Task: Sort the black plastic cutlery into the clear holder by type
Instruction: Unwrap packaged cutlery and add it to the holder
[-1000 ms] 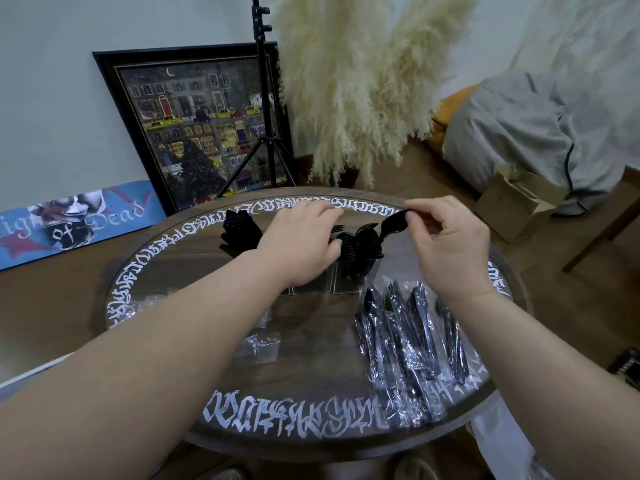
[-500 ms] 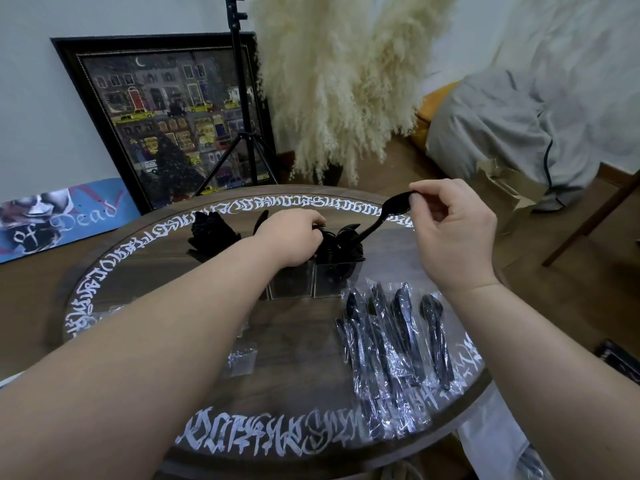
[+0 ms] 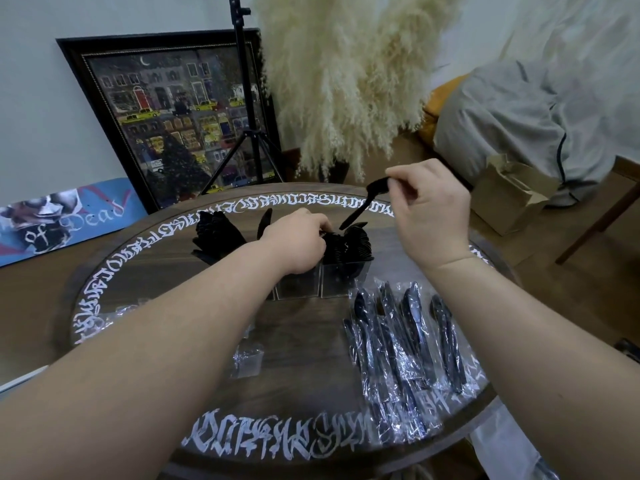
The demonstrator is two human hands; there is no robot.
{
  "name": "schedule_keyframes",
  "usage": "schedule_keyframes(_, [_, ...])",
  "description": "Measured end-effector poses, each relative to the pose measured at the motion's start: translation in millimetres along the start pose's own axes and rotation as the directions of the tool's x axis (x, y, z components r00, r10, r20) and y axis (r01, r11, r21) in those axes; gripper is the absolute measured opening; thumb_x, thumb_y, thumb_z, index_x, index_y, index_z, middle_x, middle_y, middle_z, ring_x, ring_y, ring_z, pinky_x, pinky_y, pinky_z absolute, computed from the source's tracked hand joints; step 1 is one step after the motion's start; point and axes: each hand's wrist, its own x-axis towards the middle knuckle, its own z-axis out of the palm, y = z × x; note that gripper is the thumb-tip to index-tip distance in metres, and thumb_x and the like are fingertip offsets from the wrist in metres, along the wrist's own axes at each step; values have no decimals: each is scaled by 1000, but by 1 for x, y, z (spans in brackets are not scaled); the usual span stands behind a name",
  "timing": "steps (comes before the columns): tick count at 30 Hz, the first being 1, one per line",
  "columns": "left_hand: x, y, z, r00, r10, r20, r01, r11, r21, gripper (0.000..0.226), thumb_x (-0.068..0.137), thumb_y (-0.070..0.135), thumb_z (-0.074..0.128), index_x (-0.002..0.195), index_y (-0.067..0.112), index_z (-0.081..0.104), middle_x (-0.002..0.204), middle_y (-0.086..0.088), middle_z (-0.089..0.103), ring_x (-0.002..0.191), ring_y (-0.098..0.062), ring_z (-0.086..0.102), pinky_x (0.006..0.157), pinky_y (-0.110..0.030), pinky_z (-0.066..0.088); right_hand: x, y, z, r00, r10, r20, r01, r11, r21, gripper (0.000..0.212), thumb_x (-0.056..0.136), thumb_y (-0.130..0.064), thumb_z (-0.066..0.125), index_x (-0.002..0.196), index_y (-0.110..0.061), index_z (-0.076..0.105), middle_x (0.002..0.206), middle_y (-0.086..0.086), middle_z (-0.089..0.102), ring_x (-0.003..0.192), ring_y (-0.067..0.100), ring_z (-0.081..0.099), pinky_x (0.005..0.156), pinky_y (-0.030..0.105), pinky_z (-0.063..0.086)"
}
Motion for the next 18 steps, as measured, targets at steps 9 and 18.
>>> schedule_keyframes(9, [-4,-6,-3,968,-80,-240,51,991,-125,34,97,20,42,120,28,65,128,7,61,105,-18,60,83,-27,47,-18,0,31,968,-60,244,65,998,-9,14,83,-8,62,90,-6,74,82,8,65,70,25,64,64,28,51])
schedule_keyframes(18, [-19,-19,-10,992,70,-108,-73,997,-25,38,99,24,39,133,22,55,136,2,56,126,-17,48,103,-29,38,-23,-10,41,871,-14,492,77,991,-107,19,89,-14,59,101,-12,73,95,8,67,93,31,55,78,36,46])
